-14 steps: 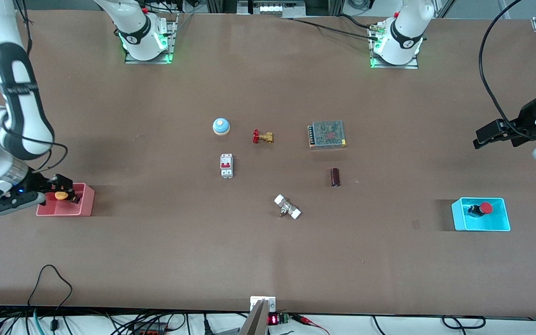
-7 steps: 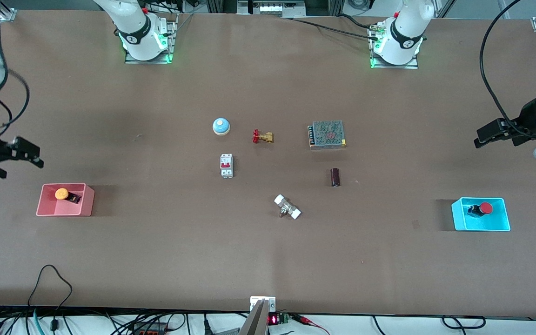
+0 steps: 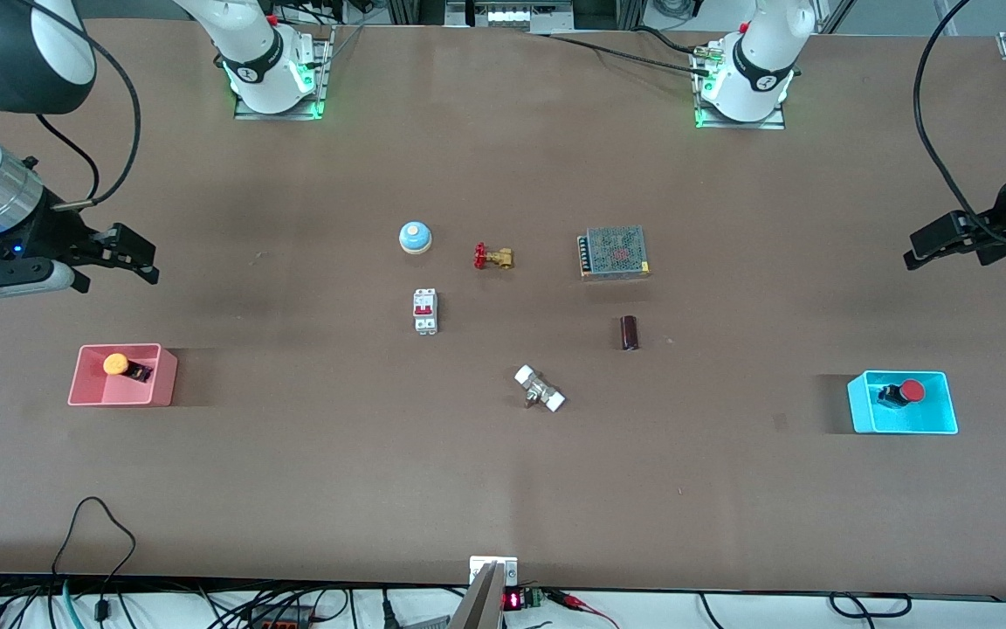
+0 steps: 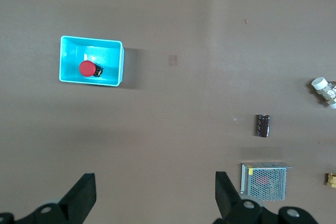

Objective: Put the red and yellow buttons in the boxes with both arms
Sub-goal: 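Release the yellow button into the pink box and raise both grippers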

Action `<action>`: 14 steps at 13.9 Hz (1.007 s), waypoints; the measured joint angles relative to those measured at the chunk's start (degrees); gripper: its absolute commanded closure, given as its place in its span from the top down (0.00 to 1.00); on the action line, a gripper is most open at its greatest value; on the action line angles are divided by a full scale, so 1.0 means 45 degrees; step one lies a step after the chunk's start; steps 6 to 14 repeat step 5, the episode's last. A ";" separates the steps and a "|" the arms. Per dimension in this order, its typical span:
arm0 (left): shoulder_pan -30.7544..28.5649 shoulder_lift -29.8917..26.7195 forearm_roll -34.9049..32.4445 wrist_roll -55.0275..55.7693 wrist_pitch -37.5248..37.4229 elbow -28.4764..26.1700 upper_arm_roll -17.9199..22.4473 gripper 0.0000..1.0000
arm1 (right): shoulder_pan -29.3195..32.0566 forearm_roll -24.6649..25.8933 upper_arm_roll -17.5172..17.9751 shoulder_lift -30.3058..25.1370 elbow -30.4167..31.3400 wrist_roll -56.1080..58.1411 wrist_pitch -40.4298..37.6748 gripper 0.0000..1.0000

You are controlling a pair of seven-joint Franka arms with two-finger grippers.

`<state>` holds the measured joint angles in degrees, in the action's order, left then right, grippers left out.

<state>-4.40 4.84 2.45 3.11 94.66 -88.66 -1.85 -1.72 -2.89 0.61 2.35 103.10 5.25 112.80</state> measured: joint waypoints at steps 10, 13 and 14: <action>-0.0001 0.0000 -0.0002 -0.0520 -0.0095 0.0082 -0.0010 1.00 | 0.0041 0.0021 0.0057 -0.0049 -0.0093 -0.0097 -0.0787 1.00; -0.0001 0.0000 -0.0002 -0.0520 -0.0095 0.0082 -0.0010 1.00 | 0.0041 0.0021 0.0057 -0.0049 -0.0093 -0.0097 -0.0787 1.00; -0.0001 0.0000 -0.0002 -0.0520 -0.0095 0.0082 -0.0010 1.00 | 0.0041 0.0021 0.0057 -0.0049 -0.0093 -0.0097 -0.0787 1.00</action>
